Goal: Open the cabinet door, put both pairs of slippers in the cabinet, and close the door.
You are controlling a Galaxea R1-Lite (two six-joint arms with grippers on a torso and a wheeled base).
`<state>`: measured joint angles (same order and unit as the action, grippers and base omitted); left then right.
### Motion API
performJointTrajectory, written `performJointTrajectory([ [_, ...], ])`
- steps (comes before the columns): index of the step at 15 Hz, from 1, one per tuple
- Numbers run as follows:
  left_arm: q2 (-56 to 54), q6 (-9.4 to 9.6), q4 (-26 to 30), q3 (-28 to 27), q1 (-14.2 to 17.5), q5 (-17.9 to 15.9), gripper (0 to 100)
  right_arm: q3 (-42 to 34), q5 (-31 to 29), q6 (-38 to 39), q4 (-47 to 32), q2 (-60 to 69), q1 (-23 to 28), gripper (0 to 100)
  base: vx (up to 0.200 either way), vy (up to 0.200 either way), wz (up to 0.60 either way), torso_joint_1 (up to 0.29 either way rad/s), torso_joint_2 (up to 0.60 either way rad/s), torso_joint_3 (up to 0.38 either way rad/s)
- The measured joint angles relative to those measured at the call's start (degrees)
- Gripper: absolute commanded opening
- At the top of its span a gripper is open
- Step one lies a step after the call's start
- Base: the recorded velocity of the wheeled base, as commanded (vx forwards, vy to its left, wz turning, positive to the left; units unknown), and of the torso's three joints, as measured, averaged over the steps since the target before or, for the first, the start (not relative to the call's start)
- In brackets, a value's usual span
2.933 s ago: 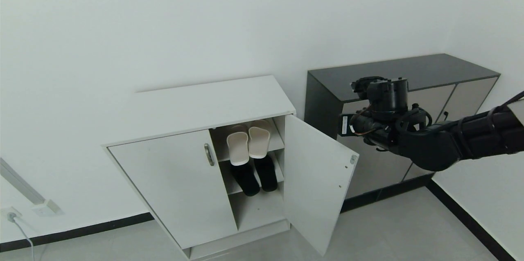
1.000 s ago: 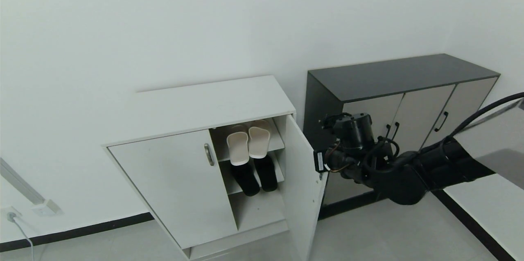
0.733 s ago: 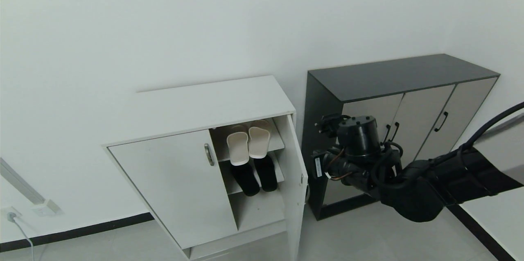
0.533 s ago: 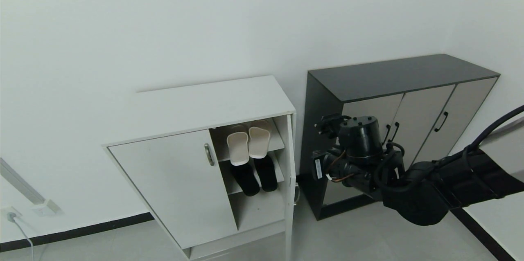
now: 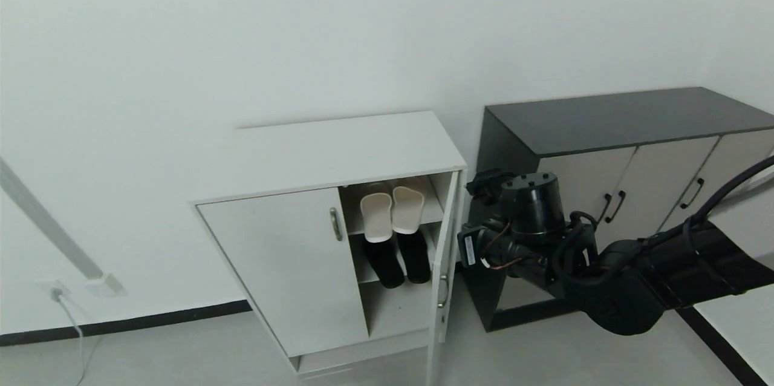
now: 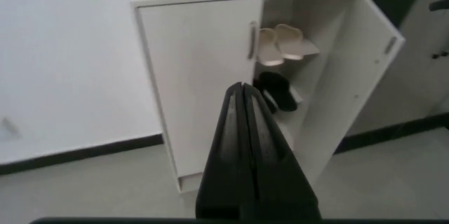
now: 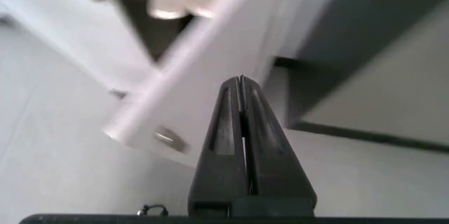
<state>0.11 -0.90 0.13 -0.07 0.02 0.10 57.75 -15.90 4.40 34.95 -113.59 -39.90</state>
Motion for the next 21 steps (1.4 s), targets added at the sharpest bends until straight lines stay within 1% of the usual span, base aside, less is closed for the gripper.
performJointTrajectory([
  [1, 0.0, 0.01, -0.04, 0.0, 0.02, -0.02, 0, 0.02, -0.02, -0.02, 0.22, 0.0, 0.02, 0, 0.0, 0.0, 0.6, -0.002, 0.0, -0.002],
  [4, 0.0, 0.0, -0.06, 0.0, 0.07, -0.02, 0, 0.0, -0.06, -0.09, 0.16, -0.07, 0.29, 0, 0.0, 0.0, 0.0, 0.0, 0.0, 0.0],
  [6, 0.0, -0.02, -0.02, 0.02, -0.02, -0.02, 0, -0.26, -0.38, -1.69, 0.24, -0.02, 0.57, 0, 0.0, 0.0, 0.0, 0.0, 0.0, 0.0],
  [9, 0.0, -0.02, -0.04, 0.0, 0.0, -0.05, 0, -1.63, -0.77, -4.56, 2.62, 0.76, 1.65, 0, 0.0, 0.0, 0.0, 0.0, 0.0, 0.0],
  [11, 0.0, -0.05, -0.04, 0.0, 0.07, -0.05, 0, -2.76, -1.5, -6.21, 2.44, 1.88, 2.54, 0, 0.0, 0.0, 0.0, 0.0, 0.0, 0.0],
  [12, 0.0, -0.05, -0.04, 0.0, 0.07, -0.02, 0, -3.45, -1.78, -7.38, 1.56, 2.62, 3.07, 0, 0.0, 0.0, 0.0, 0.0, 0.0, 0.0],
  [14, 0.0, -0.02, -0.04, 0.0, 0.07, -0.02, 0, -4.77, -2.08, -9.02, -2.72, 4.61, 4.21, 0, 0.0, 0.0, 0.0, 0.0, 0.0, 0.0],
  [16, 0.0, -0.05, -0.04, 0.0, 0.07, -0.02, 0, -5.33, -2.08, -9.41, -11.17, 7.34, 4.71, 0, 0.0, 0.0, 0.0, 0.0, 0.0, 0.0],
  [18, 0.0, -0.05, -0.04, 0.0, 0.02, -0.02, 0, -5.55, -1.8, -9.68, -16.57, 9.92, 4.96, 0, 0.0, 0.0, 0.0, 0.0, 0.0, 0.0],
  [21, 0.0, -0.05, -0.04, 0.02, 0.0, -0.02, 0, -6.29, -1.65, -10.8, -17.76, 11.19, 5.01, 0, 0.0, 0.0, 0.0, 0.0, 0.0, 0.0],
])
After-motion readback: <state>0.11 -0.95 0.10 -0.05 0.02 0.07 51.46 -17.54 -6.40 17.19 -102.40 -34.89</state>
